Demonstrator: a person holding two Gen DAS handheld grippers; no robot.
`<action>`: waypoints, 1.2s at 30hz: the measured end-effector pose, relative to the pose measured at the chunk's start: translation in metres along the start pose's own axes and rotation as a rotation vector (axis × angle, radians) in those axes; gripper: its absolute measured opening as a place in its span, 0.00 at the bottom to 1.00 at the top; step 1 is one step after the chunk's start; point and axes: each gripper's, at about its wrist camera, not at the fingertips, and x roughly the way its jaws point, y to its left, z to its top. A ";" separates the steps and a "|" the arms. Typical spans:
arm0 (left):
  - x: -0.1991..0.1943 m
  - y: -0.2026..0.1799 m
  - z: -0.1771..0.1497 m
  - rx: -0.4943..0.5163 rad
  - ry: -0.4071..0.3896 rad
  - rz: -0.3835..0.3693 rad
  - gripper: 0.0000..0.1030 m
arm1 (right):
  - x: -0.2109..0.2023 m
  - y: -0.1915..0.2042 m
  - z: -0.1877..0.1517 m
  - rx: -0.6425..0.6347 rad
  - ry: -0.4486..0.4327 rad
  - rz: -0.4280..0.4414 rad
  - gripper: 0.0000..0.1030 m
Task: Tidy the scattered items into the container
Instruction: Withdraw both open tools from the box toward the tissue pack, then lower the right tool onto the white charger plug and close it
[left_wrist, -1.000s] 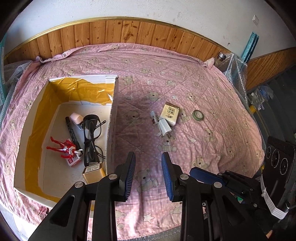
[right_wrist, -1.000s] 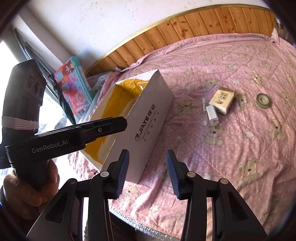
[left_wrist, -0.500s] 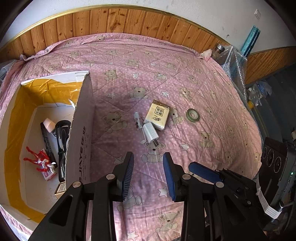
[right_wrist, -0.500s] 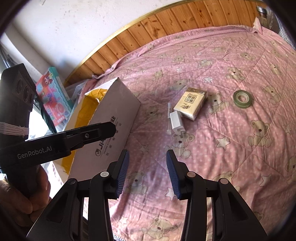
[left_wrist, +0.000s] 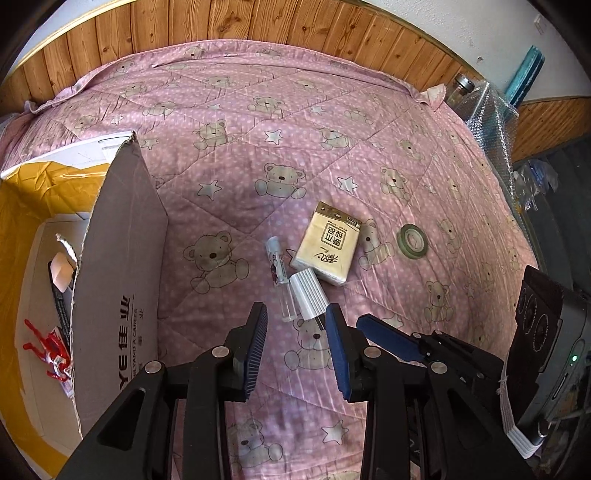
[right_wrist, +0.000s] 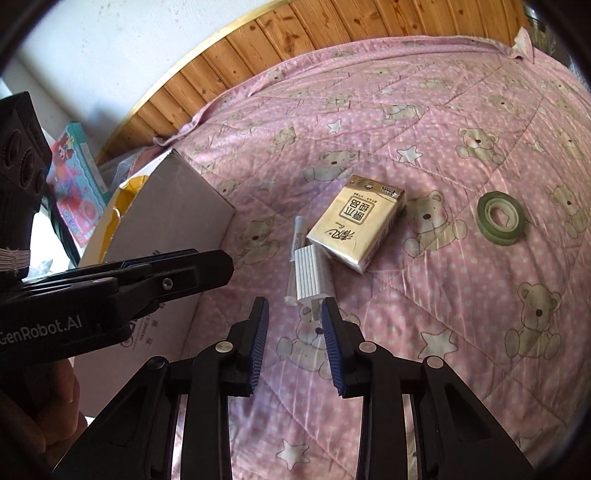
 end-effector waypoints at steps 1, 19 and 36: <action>0.004 0.002 0.002 -0.004 0.005 0.001 0.33 | 0.008 0.000 0.002 -0.004 0.012 -0.005 0.30; 0.067 0.007 0.023 -0.039 0.073 0.027 0.35 | 0.013 -0.026 0.007 -0.003 -0.009 -0.033 0.06; 0.077 0.037 0.016 -0.124 0.066 0.077 0.42 | 0.047 -0.031 0.019 -0.041 0.025 -0.005 0.26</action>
